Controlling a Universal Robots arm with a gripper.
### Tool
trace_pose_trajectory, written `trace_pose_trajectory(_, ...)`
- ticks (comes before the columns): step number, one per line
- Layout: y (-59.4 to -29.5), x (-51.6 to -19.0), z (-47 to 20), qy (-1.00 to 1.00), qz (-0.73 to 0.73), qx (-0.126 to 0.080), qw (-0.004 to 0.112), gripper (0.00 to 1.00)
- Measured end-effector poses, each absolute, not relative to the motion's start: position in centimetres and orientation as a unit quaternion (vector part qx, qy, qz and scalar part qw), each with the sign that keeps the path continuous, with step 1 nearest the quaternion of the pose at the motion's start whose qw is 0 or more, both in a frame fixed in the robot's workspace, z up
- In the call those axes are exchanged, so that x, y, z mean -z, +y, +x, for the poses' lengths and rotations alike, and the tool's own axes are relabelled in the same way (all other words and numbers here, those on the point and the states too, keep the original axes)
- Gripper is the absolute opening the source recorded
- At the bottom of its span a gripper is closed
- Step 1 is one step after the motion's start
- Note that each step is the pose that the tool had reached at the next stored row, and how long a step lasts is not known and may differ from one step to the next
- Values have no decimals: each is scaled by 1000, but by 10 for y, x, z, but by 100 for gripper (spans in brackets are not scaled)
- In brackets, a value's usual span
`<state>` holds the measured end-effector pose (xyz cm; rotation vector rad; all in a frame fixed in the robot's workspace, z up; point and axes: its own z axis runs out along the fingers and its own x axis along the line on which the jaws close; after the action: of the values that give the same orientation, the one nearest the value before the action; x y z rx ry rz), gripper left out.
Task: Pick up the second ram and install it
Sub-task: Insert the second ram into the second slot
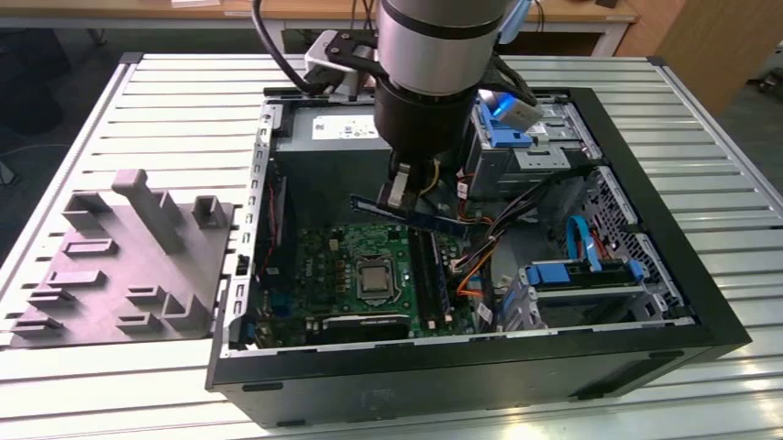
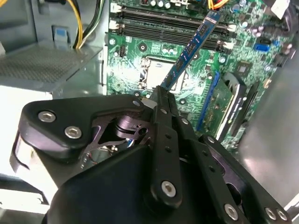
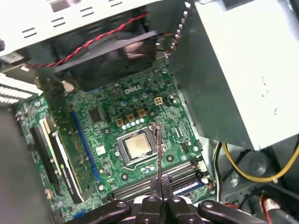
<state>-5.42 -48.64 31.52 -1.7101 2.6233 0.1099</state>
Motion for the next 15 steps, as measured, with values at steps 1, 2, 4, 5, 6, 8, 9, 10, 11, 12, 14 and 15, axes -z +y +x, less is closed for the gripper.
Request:
trace_pose_trajectory(1,-486,-315,-54,842,-538,-35,4,12)
trace_pose_trajectory(2,-486,-315,-54,847,-530,-35,5,12)
trace_pose_trajectory(4,-486,-315,-54,857,-515,-35,5,12)
trace_pose_trajectory(5,-486,-315,-54,861,-507,-35,6,12)
trace_pose_trajectory(6,-486,-315,-54,866,-499,-35,6,12)
trace_pose_trajectory(8,-486,-314,-54,875,-484,-35,7,12)
trace_pose_trajectory(9,-486,-314,-54,879,-475,-35,7,12)
trace_pose_trajectory(10,-486,-314,-54,883,-467,-35,7,12)
trace_pose_trajectory(11,-486,-314,-54,888,-459,-34,8,12)
trace_pose_trajectory(12,-486,-314,-54,892,-451,-34,8,12)
trace_pose_trajectory(14,-486,-314,-54,900,-435,-34,8,12)
trace_pose_trajectory(15,-486,-314,-54,904,-426,-34,9,12)
